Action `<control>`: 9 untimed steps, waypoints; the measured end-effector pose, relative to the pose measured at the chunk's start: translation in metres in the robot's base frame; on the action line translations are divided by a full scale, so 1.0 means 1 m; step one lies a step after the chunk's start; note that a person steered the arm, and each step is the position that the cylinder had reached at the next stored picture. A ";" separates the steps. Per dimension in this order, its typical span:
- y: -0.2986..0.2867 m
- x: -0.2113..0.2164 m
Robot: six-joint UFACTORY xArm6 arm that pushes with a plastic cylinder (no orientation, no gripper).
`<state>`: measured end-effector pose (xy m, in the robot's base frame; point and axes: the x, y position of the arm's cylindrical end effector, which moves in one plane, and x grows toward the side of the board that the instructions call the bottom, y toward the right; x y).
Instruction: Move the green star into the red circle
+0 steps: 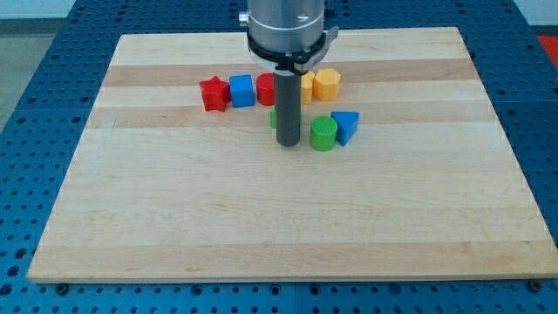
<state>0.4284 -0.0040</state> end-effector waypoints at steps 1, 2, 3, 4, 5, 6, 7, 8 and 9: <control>0.000 -0.009; 0.000 -0.009; 0.000 -0.012; 0.000 -0.017; 0.000 -0.017; -0.001 -0.017; -0.002 -0.017; -0.006 -0.017; 0.010 -0.006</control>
